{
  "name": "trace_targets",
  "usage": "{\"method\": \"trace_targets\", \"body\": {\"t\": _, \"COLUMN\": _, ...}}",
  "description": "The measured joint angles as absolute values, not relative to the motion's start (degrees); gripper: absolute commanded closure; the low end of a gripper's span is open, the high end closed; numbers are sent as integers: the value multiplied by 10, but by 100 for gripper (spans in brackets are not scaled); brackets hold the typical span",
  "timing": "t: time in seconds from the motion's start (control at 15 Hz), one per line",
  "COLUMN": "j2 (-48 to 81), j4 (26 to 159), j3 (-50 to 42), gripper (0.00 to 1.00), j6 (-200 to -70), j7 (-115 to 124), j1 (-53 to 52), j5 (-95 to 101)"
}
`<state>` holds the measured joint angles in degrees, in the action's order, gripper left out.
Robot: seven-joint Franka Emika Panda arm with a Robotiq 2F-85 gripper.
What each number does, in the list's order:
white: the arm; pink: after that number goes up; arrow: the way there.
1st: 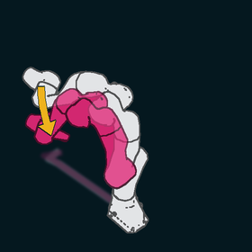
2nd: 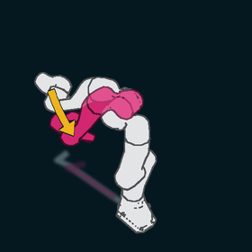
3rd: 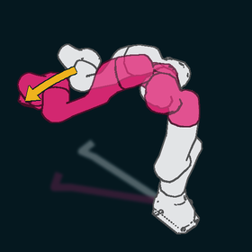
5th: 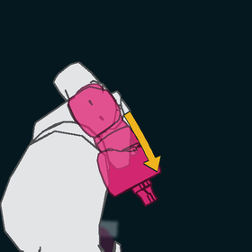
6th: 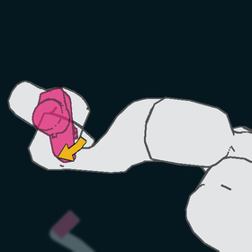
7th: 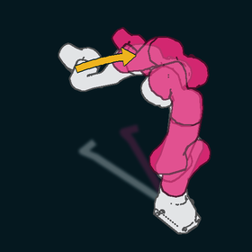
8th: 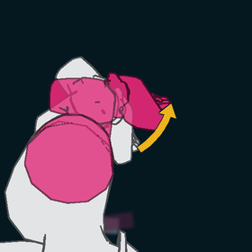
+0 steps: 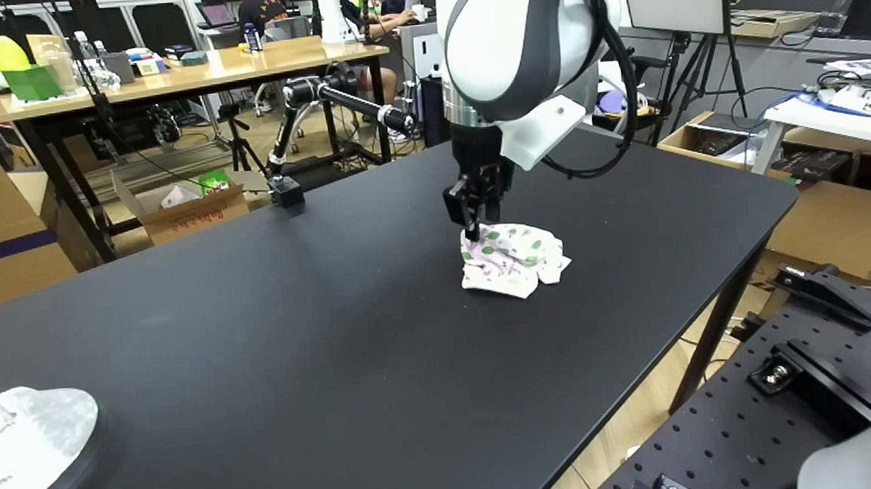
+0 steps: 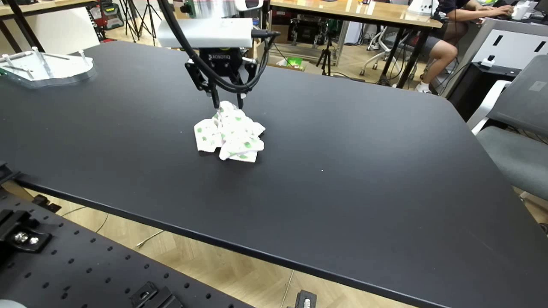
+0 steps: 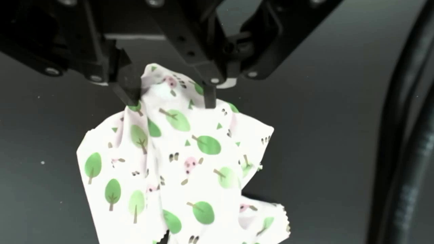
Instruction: Pick the piece of paper and thrown it in the black trash can
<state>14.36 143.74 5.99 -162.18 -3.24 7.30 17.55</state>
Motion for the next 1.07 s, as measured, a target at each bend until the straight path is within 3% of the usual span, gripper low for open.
{"method": "trace_targets", "body": {"t": 0.2, "j2": 144, "j4": 1436, "j3": 51, "gripper": 97, "j6": -1620, "j7": -64, "j1": 56, "j5": 143}}
{"method": "trace_targets", "body": {"t": 0.27, "j2": 144, "j4": 1435, "j3": 49, "gripper": 99, "j6": -1620, "j7": -70, "j1": 53, "j5": 135}}
{"method": "trace_targets", "body": {"t": 0.67, "j2": 116, "j4": 1434, "j3": 39, "gripper": 99, "j6": -1569, "j7": -75, "j1": 36, "j5": 96}}
{"method": "trace_targets", "body": {"t": 1.07, "j2": -16, "j4": 1431, "j3": 17, "gripper": 99, "j6": -1441, "j7": 78, "j1": 5, "j5": 127}}
